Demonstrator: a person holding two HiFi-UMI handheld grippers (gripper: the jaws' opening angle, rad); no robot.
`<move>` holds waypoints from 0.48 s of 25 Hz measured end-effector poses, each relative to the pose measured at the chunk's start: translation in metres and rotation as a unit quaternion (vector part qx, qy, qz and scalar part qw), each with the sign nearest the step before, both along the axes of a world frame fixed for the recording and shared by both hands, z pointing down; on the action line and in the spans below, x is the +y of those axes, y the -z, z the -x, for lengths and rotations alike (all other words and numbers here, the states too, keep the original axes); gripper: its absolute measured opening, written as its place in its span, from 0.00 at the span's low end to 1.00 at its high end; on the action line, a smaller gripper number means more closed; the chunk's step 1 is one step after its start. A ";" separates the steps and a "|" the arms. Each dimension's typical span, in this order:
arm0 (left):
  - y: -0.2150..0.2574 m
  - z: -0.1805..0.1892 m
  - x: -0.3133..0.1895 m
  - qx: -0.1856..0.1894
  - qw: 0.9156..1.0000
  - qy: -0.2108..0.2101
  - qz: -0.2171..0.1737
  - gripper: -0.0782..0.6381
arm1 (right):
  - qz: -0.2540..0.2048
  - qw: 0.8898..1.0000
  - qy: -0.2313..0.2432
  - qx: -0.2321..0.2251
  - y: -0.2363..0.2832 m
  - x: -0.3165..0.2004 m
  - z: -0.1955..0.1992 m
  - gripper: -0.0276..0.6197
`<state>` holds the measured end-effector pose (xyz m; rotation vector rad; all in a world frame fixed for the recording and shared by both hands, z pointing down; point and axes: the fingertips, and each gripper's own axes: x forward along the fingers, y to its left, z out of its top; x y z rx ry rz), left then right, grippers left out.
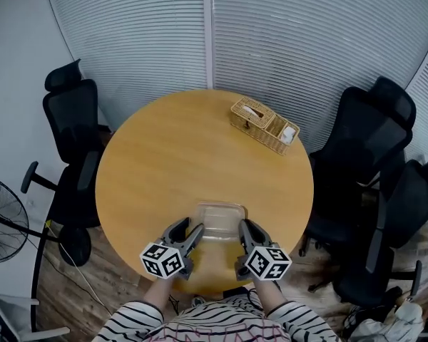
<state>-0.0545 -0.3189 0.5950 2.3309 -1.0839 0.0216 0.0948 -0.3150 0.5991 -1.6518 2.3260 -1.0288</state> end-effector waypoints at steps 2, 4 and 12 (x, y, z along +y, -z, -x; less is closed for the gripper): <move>0.014 0.006 0.008 0.010 1.000 0.002 -0.013 0.41 | -0.014 1.000 -0.003 -0.003 0.016 0.006 0.004 0.12; 0.027 0.012 0.017 0.020 0.999 0.004 -0.026 0.39 | -0.027 1.000 -0.007 -0.004 0.030 0.013 0.008 0.12; 0.073 0.045 0.059 0.039 0.996 0.013 -0.074 0.24 | -0.051 0.999 -0.012 -0.007 0.068 0.059 0.032 0.11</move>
